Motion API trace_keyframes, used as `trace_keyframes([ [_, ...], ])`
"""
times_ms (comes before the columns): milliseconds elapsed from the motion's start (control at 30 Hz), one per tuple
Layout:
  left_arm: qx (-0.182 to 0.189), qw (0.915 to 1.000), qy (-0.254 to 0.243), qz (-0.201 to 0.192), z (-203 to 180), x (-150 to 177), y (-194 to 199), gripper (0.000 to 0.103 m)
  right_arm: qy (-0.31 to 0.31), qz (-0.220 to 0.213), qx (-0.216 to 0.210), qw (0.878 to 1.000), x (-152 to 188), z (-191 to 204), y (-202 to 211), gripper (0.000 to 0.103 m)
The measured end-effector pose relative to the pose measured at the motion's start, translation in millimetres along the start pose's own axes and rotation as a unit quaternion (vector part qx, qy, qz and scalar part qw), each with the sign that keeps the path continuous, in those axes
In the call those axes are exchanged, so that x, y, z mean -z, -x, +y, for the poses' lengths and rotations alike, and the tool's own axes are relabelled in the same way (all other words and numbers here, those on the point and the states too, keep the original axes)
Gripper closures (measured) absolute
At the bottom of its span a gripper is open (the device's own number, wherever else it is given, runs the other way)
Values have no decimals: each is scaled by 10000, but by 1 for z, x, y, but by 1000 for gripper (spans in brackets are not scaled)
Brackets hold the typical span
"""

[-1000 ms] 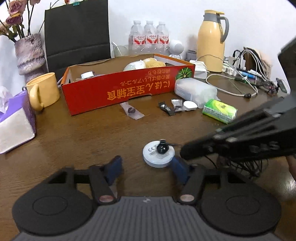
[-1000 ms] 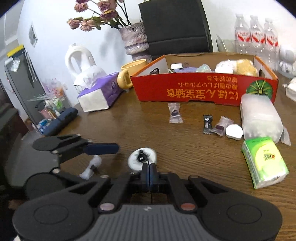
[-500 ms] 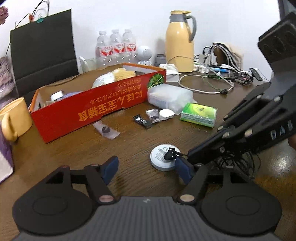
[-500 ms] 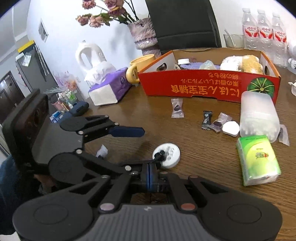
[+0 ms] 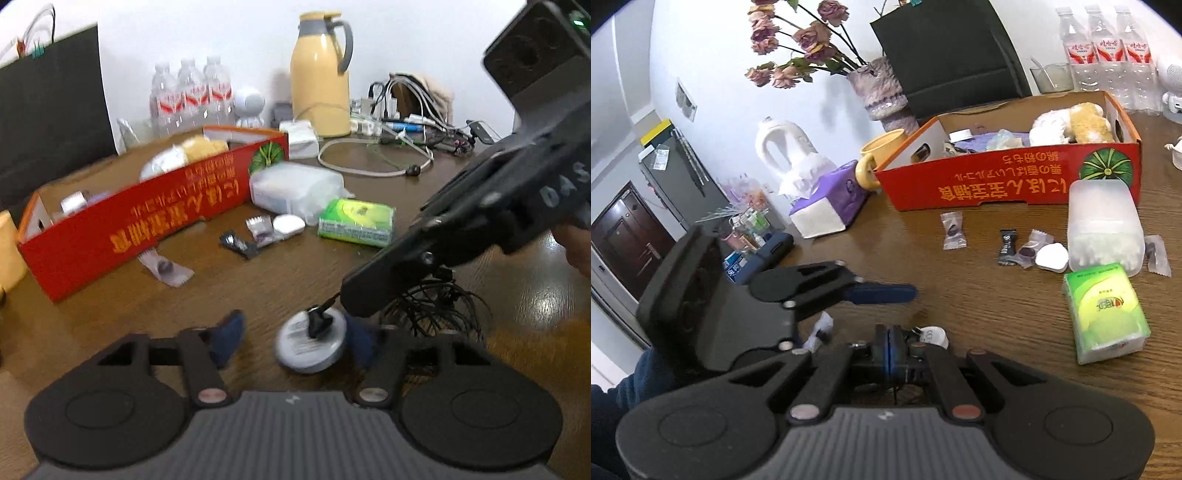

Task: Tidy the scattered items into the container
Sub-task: 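Grasp the white round earphone case with the left tool, then grasp the black earphone cable with right tool while left tool holds the white case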

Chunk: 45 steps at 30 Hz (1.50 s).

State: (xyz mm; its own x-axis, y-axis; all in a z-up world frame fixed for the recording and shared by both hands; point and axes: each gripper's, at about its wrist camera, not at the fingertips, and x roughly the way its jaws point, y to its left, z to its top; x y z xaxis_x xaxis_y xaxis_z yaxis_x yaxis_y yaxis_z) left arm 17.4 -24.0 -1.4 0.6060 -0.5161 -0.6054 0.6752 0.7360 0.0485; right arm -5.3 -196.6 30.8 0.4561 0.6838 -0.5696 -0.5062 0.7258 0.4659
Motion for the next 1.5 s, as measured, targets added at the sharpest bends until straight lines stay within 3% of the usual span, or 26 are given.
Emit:
trace_keyframes([
  [67,103,9999,91,25,2,0,0,61,-15,-6,-18,10000,2,1,1,102],
  [133,125,9998,120,37,1,0,2,84,-62,-32,-33,10000,4,0,3,102],
  [167,87,9998,182,42,2,0,2,87,-67,-46,2,10000,5,0,4,102],
  [400,-367,9977,567,-30,10,7,16,86,-237,-247,393,9986,16,-10,16,103],
  [500,-499,9960,728,-136,11,12,33,74,-293,-429,626,9967,22,-9,26,103],
  [567,-624,9946,808,-204,10,14,39,73,-233,-617,695,9954,25,-4,35,101],
  [600,-642,9946,778,-238,8,14,42,76,-173,-741,639,9951,26,-1,38,95],
  [633,-658,9947,740,-288,6,13,45,88,-152,-805,495,9954,26,3,39,93],
  [700,-659,9946,735,-318,4,10,49,95,-17,-648,162,9978,27,12,32,79],
  [800,-727,9928,902,-297,8,7,54,99,472,-394,169,9980,32,32,11,78],
  [933,-446,9921,1100,-413,14,11,64,96,981,-84,817,9918,38,45,-23,79],
  [967,-488,9928,1023,-383,12,12,64,96,970,-36,845,9917,37,44,-28,86],
  [1000,-518,9936,942,-351,10,14,64,96,943,-21,823,9921,36,43,-33,100],
  [1067,-535,9944,850,-319,8,18,64,90,903,-79,856,9922,34,43,-36,101],
  [1100,-515,9946,825,-348,8,21,65,77,857,-107,892,9923,33,42,-35,102],
  [1133,-491,9949,788,-392,7,23,68,54,808,-147,904,9925,32,42,-33,102],
  [1200,-525,9950,662,-524,3,27,73,40,754,-259,988,9919,30,41,-26,102],
  [1367,-583,9968,530,-165,-1,27,58,40,736,-446,1016,9911,25,46,-17,102],
  [1500,-740,9946,711,176,6,27,45,48,786,-499,996,9907,24,52,-13,102],
])
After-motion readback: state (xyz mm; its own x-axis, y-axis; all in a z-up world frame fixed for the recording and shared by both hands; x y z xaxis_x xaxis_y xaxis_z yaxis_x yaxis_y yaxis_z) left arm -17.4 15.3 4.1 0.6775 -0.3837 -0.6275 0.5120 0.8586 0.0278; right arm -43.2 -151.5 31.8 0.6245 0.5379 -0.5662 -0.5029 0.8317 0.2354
